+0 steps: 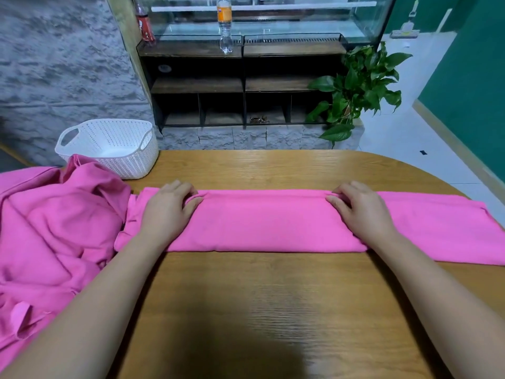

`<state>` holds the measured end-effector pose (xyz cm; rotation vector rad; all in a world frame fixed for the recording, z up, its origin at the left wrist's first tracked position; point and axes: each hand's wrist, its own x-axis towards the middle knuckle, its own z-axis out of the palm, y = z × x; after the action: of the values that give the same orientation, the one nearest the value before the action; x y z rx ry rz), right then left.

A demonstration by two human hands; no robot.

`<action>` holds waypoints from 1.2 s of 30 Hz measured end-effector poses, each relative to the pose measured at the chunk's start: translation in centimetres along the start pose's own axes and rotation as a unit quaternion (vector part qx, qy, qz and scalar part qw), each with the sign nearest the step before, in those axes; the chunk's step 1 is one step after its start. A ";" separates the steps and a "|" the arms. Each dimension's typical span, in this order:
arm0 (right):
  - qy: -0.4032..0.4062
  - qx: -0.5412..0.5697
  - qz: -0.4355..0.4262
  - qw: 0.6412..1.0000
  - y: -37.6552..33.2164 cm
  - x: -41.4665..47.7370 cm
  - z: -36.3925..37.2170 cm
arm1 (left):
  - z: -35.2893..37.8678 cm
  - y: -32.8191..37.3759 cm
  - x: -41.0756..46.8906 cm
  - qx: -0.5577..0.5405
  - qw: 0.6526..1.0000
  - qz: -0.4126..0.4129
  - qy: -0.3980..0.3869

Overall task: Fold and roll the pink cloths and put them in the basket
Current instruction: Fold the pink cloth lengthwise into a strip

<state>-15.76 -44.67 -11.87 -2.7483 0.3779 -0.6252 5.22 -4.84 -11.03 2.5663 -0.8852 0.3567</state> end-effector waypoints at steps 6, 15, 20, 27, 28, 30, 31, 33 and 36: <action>-0.004 0.004 -0.006 1.000 0.9 -2.7 -1.5 | -0.9 0.9 -3.1 -0.048 0.998 0.013 -0.034; -0.025 -0.020 -0.017 0.999 1.1 -3.1 -2.1 | -4.8 -2.8 -3.3 0.022 0.995 -0.091 -0.044; -0.019 -0.019 -0.013 1.000 0.6 -1.9 -1.9 | -4.1 -3.7 -3.3 -0.017 0.987 -0.161 -0.018; 0.009 -0.012 0.000 1.000 1.0 -2.0 -0.8 | -3.0 -4.0 -3.4 -0.020 0.987 -0.158 0.028; 0.025 -0.027 0.001 0.999 0.9 -1.9 -0.8 | -2.8 -4.0 -3.5 -0.013 0.989 -0.146 0.036; 0.057 -0.061 0.010 0.996 0.9 -1.8 -0.8 | -2.4 -4.0 -3.8 0.008 0.990 -0.132 0.042; 0.061 -0.075 0.018 0.995 0.9 -1.8 -0.7 | -2.2 -3.9 -3.9 0.018 0.991 -0.128 0.044; 0.044 -0.094 0.038 0.994 1.3 -1.6 -0.4 | -2.2 -3.8 -4.0 0.029 0.991 -0.123 0.051; 0.006 -0.096 0.057 0.994 1.7 -1.2 0.0 | -2.2 -3.9 -3.9 0.040 0.990 -0.123 0.051</action>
<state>-17.10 -45.90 -12.94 -2.8774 0.6242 -0.6045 4.45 0.97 -11.59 2.6638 -0.5206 0.4522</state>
